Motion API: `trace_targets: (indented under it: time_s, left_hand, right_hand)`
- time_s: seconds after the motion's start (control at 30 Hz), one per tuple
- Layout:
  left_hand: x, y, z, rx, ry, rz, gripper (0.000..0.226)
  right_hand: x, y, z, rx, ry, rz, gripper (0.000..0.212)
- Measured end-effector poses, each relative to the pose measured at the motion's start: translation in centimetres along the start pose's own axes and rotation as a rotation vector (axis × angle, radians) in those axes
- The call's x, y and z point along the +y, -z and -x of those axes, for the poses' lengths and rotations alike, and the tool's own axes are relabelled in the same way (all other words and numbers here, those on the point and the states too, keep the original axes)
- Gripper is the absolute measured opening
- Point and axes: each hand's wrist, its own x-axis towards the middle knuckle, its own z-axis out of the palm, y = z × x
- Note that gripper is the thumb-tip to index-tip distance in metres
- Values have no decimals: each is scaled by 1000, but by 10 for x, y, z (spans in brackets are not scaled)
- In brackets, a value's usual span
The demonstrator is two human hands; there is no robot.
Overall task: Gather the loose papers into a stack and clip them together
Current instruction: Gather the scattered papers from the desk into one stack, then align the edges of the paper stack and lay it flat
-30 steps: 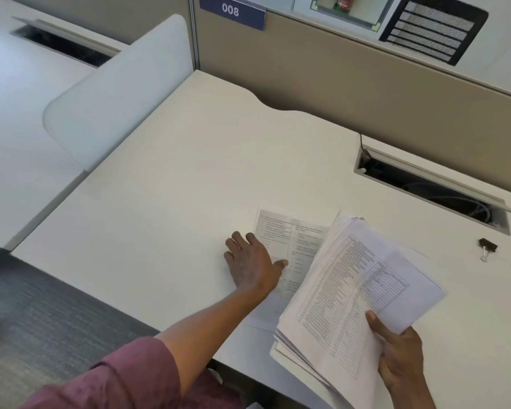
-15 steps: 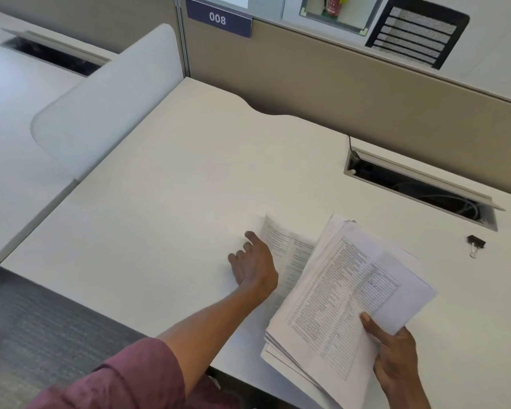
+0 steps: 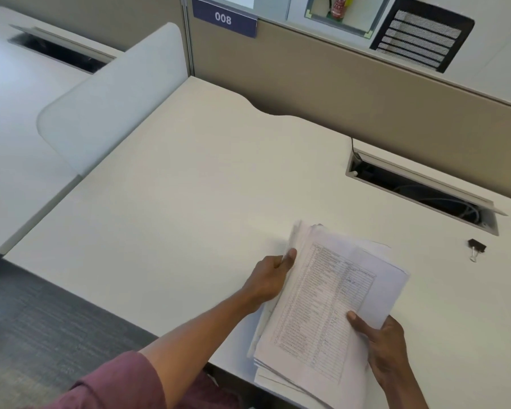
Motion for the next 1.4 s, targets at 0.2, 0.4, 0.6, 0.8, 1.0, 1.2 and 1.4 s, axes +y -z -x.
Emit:
trace_targets:
  time_s: [0.2,0.4,0.6,0.8,1.0,1.2,1.4]
  left_hand:
    - [-9,0,9,-127,-88,61,39]
    - [1,0,21,-40,-233,-2,39]
    - [49,14,37,-5,-407,-26,48]
    - [71,21,39,129,-494,132,41]
    - [63,21,33,259,-468,131,25]
    - [56,29,39,110,-418,246,41]
    - [56,22,35,103,-423,168,35]
  right_hand:
    - [0,-9,-7,-23,54,107,41]
    - [-6,-16,-5,18,133,81,49]
    - [-35,-18,-6,35,344,-63,77]
    - [-72,-25,0,104,450,-25,55]
    - [-63,-38,5,88,439,-55,21]
    - [-48,-39,11,95,415,-290,31]
    - [-60,-46,15,117,425,-299,39]
